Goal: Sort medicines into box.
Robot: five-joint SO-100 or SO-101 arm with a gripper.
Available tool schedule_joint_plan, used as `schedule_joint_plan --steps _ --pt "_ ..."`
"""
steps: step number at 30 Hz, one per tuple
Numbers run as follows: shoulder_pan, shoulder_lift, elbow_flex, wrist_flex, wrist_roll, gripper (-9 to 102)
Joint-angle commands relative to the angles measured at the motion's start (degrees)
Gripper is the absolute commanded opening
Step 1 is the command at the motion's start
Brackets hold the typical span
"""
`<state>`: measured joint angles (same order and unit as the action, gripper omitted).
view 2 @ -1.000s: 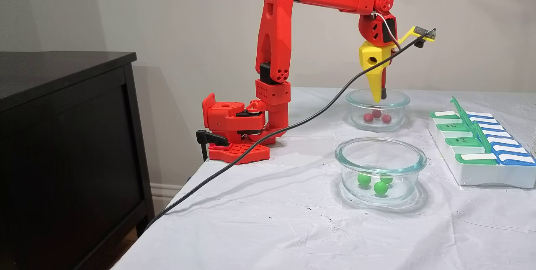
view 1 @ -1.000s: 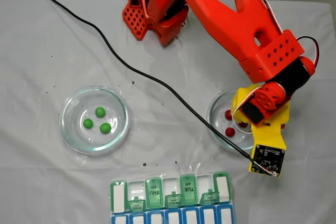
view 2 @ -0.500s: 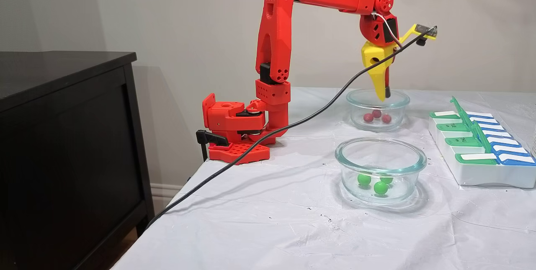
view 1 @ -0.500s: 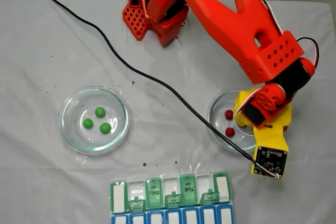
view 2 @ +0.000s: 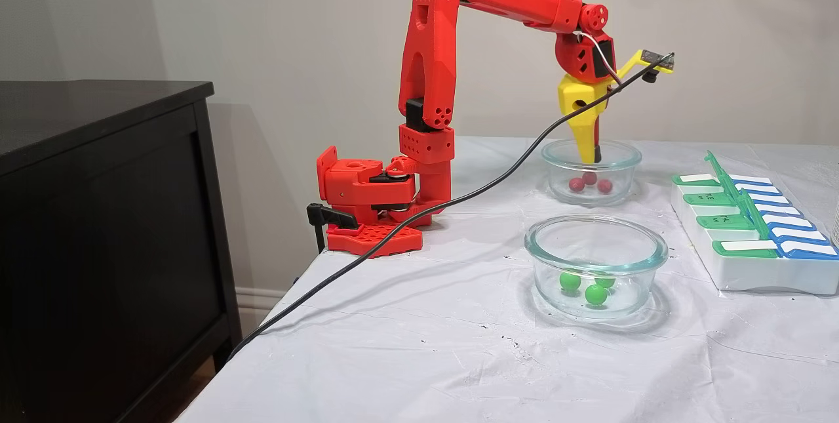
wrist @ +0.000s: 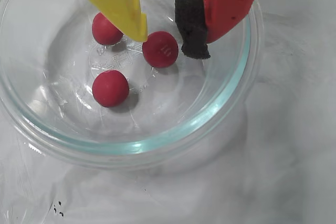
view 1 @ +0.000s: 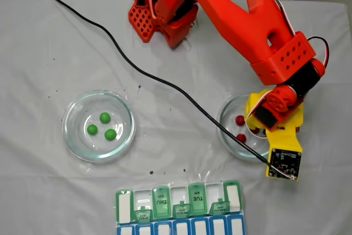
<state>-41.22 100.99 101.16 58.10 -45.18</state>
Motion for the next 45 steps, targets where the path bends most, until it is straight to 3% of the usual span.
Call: schedule_joint_plan --steps 1,45 --pt "-1.0 4.5 -1.7 -2.1 -0.6 13" --pt "-0.6 4.0 0.3 -4.0 3.1 12"
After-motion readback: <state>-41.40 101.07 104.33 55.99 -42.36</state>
